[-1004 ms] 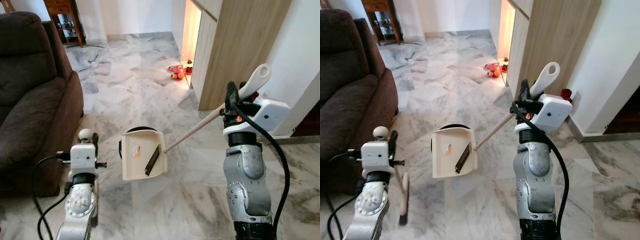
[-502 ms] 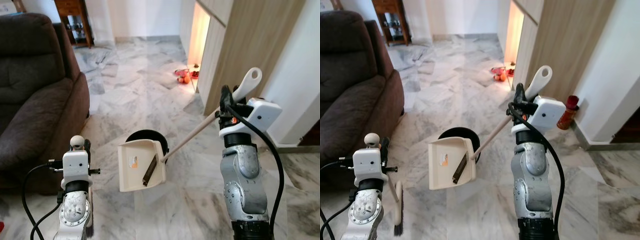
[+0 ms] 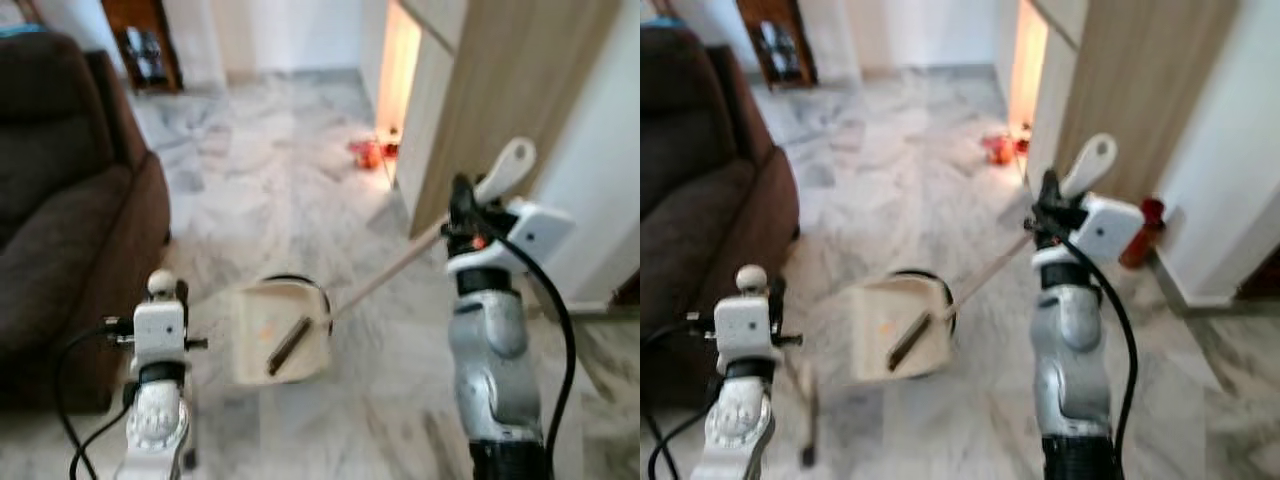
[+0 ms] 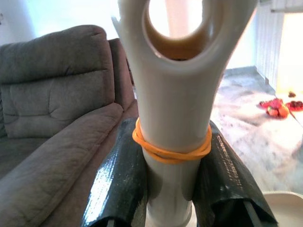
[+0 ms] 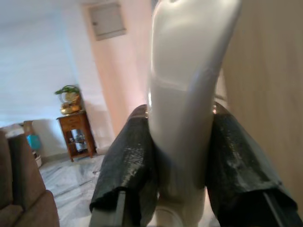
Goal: Sweep floor
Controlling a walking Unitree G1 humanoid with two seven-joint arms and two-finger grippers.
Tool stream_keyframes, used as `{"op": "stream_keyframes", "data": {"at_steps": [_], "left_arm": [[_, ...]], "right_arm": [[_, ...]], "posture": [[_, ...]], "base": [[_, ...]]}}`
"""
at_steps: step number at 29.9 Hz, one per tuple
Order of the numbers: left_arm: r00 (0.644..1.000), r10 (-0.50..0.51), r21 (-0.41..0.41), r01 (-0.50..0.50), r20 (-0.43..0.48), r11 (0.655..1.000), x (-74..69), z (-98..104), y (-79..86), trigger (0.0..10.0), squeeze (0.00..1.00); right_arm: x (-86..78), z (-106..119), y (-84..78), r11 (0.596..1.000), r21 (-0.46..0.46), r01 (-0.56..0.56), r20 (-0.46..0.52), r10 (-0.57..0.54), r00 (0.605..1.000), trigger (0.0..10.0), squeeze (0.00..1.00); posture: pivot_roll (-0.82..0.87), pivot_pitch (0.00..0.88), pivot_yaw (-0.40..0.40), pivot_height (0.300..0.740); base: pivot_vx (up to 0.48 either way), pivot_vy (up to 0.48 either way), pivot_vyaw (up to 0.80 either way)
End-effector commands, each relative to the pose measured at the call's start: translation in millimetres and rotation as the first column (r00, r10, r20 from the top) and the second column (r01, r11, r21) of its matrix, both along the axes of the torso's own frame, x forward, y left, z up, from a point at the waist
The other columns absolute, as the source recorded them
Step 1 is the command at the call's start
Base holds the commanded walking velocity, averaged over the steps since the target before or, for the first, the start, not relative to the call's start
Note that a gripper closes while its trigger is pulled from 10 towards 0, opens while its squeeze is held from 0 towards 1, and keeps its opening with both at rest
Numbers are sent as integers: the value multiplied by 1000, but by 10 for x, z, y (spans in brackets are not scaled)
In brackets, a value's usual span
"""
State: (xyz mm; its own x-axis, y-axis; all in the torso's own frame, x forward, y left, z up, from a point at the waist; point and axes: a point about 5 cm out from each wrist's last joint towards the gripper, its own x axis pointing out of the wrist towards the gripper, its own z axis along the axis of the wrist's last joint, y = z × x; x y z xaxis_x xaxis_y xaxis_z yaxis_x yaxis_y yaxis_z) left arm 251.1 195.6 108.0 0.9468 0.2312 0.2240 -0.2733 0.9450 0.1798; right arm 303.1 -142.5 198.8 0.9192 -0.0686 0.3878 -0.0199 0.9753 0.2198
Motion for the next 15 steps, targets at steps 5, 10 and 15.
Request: {"op": "stream_keyframes", "data": {"at_steps": [5,10,15], "left_arm": [[999,21,46,-22,29,999,-2,79,67,10000,0],[999,20,45,-21,29,999,-4,80,67,10000,0],[999,20,37,-21,41,999,18,101,38,10000,0]], "right_arm": [[-13,144,104,997,53,-51,74,47,996,10000,0],[-12,144,104,998,50,-48,74,44,996,10000,0],[-12,166,160,995,49,-87,84,82,993,10000,0]], "posture": [[96,0,14,740],[96,0,14,740],[104,0,7,740]], "base": [[394,0,0],[394,0,0],[394,0,0]]}}
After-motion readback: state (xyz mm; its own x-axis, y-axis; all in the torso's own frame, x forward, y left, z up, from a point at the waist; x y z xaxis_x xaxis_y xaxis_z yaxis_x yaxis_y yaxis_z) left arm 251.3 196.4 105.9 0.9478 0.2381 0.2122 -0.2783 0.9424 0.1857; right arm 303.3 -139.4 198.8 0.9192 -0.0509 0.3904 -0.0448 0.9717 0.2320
